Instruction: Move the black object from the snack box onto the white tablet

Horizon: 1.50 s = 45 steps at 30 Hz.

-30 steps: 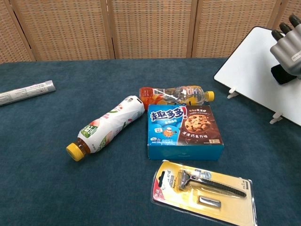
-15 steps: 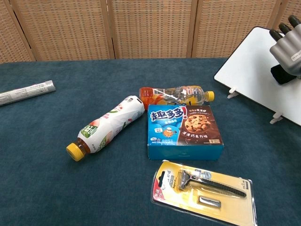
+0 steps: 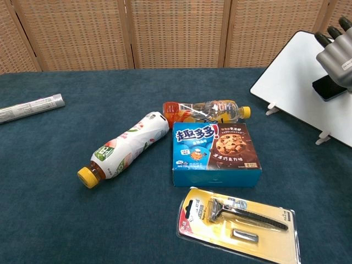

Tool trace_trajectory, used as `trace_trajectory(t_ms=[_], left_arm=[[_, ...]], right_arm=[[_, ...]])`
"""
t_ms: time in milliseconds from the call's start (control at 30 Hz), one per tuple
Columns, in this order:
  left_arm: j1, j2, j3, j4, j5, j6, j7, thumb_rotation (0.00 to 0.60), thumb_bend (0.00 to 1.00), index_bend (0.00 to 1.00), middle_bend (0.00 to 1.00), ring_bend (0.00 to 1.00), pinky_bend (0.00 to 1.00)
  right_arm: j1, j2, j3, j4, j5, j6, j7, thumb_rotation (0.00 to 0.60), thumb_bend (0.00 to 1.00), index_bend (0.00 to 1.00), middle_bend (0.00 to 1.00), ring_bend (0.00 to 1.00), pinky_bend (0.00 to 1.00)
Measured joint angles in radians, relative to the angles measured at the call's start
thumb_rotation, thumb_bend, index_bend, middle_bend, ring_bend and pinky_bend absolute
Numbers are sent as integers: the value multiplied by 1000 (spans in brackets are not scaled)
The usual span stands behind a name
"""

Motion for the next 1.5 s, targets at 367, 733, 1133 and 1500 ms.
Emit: trace_trajectory(t_ms=[367, 733, 1133, 1500], left_arm=[[1, 2, 0, 0, 1, 3, -4, 600, 132, 0, 0, 0, 0], [2, 4, -1, 1, 1, 6, -11, 600, 131, 0, 0, 0, 0], [13, 5, 1, -1, 21, 36, -12, 600, 132, 0, 0, 0, 0], [25, 0, 13, -13, 51, 58, 12, 600, 131, 0, 0, 0, 0]], right_arm=[[-11, 34, 2, -83, 9, 16, -40, 600, 1, 275, 0, 0, 0], [-47, 122, -6, -300, -34, 119, -39, 600, 0, 239, 0, 0, 0], [-248, 349, -47, -690, -111, 308, 271, 600, 0, 198, 0, 0, 0], [-467, 500, -121, -756, -170, 427, 676, 600, 0, 197, 0, 0, 0]])
